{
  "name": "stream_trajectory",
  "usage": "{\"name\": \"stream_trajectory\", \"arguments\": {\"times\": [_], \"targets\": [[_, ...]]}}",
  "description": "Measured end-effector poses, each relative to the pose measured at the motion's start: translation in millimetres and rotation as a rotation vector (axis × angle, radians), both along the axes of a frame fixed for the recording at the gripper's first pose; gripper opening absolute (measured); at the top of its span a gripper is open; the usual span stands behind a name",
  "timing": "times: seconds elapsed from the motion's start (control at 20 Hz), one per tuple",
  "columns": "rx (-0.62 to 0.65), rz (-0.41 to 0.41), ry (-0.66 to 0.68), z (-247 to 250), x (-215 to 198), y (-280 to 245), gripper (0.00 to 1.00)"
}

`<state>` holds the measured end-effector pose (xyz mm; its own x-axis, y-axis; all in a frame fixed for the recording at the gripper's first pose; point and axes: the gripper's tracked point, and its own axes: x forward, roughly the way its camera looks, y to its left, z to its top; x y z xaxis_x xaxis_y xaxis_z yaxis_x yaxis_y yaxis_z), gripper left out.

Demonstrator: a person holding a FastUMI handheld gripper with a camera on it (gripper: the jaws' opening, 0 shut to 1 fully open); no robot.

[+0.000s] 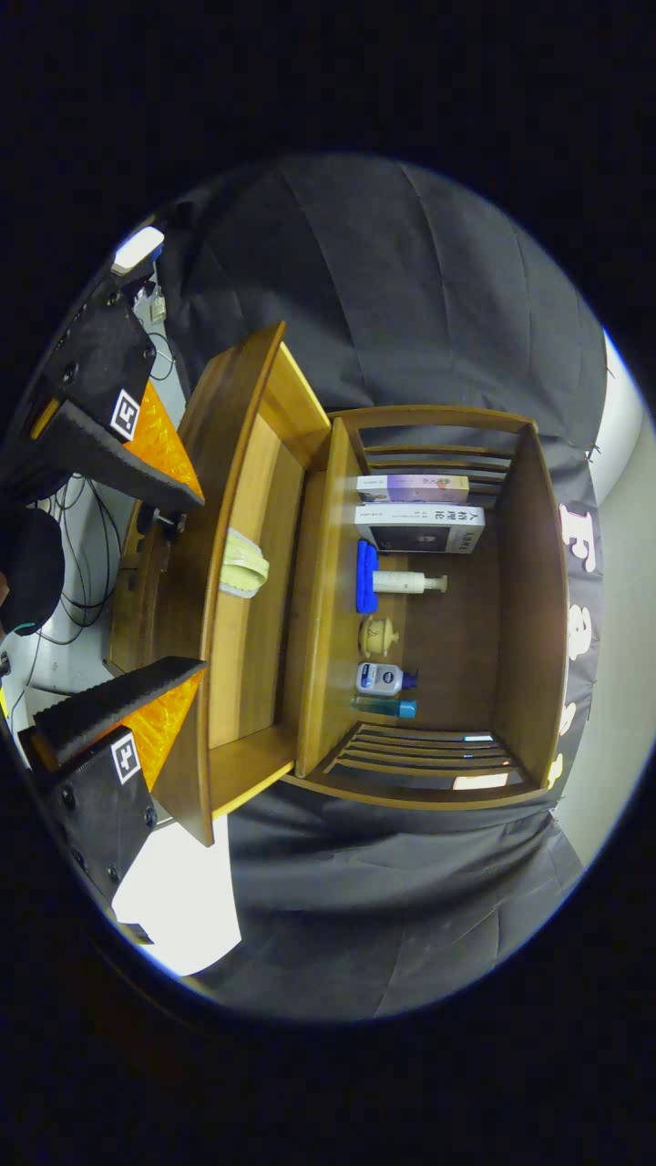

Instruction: Pull open the drawer, take out the items inside it, and place them on the countertop above the cabinet.

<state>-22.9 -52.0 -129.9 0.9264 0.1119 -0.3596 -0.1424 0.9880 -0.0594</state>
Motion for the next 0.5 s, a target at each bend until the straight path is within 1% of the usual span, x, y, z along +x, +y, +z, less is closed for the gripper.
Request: {"name": "stream_trajectory", "arguments": {"times": [0.1, 0.15, 0.25, 0.3, 0.4, 0.5], "targets": [[0.046, 0.031, 0.005, 20, 5, 8, 1.0], [0.095, 0.04, 0.016, 26, 9, 14, 1.0], [0.173, 0.035, 0.056, 29, 17, 18, 1.0], [0.181, 0.02, 0.06, 31, 23, 15, 1.0], [0.18, 0.02, 0.056, 35, 34, 16, 0.99], [0.14, 0.005, 0.05, 40, 41, 13, 0.98]]}}
